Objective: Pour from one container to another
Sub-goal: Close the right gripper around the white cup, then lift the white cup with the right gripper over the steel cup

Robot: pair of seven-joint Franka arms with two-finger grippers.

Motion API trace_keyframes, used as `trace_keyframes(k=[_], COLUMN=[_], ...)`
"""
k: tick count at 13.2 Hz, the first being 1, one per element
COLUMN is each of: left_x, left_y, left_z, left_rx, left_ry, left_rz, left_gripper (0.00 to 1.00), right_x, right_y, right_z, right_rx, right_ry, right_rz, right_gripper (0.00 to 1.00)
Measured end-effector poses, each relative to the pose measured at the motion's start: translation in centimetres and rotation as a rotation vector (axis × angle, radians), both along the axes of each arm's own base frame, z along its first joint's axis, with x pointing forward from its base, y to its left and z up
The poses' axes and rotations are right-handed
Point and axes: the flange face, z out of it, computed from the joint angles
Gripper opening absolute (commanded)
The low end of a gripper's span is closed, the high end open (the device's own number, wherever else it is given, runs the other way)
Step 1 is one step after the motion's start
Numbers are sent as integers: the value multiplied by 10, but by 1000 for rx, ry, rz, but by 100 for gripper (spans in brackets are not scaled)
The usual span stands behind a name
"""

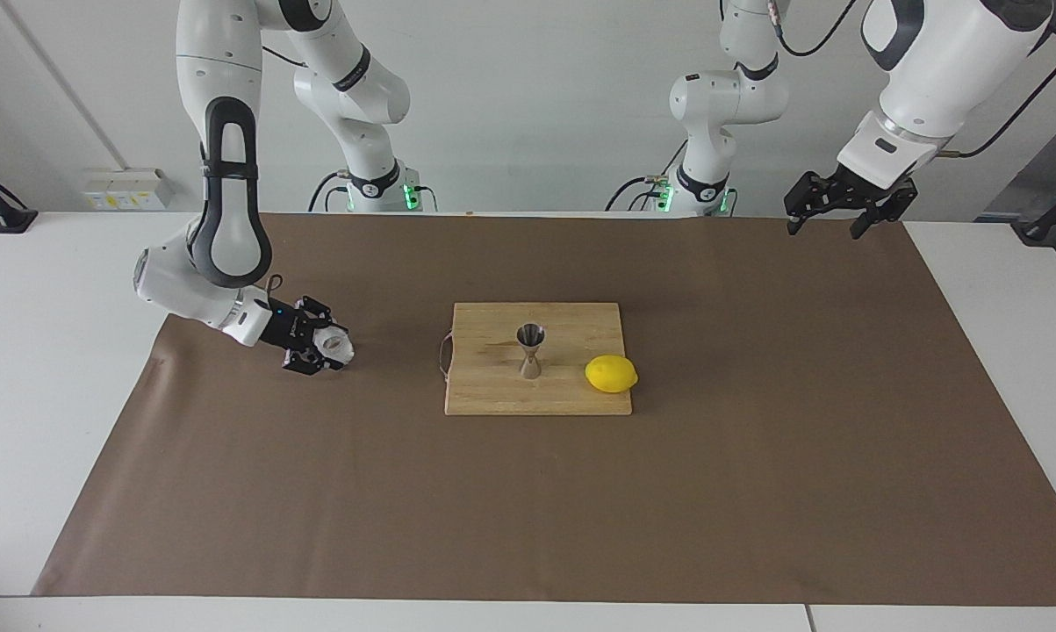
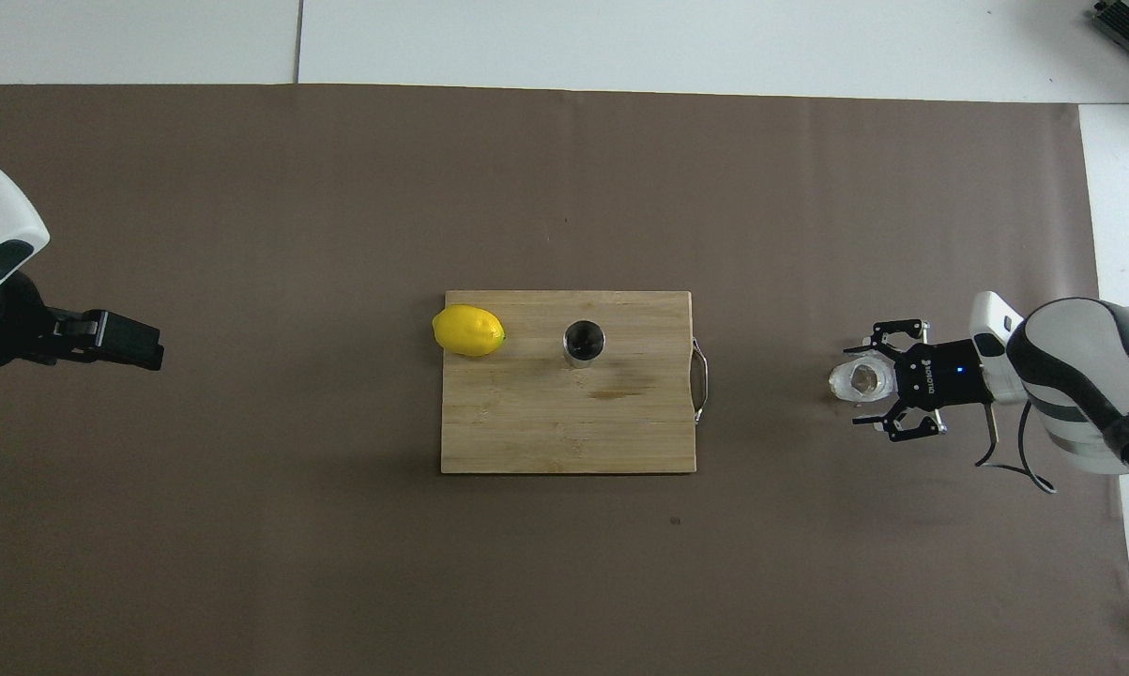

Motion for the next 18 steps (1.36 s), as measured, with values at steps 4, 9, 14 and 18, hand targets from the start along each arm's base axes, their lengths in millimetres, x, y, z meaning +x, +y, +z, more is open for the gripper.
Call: trace_keyframes(k=[4,9,14,18], left_x=[-1,-1,3,12], left_y=[1,1,3,3], left_z=[-4,-4,-1,4], left_rx=[2,3,0,-6], left_ry=[17,18,-22,-91], left_rz=[2,6,13,15], left_gripper=[100,100,100,100], right_x=[1,11,25,36], right_y=[0,12,77,143], right_z=[1,29,92,130], right_rx=[0,-17,-49,-73], right_ry=[-2,-26,-3,29], right_rz=[-1,-14,-74,-149], right_gripper=[6,4,4,4])
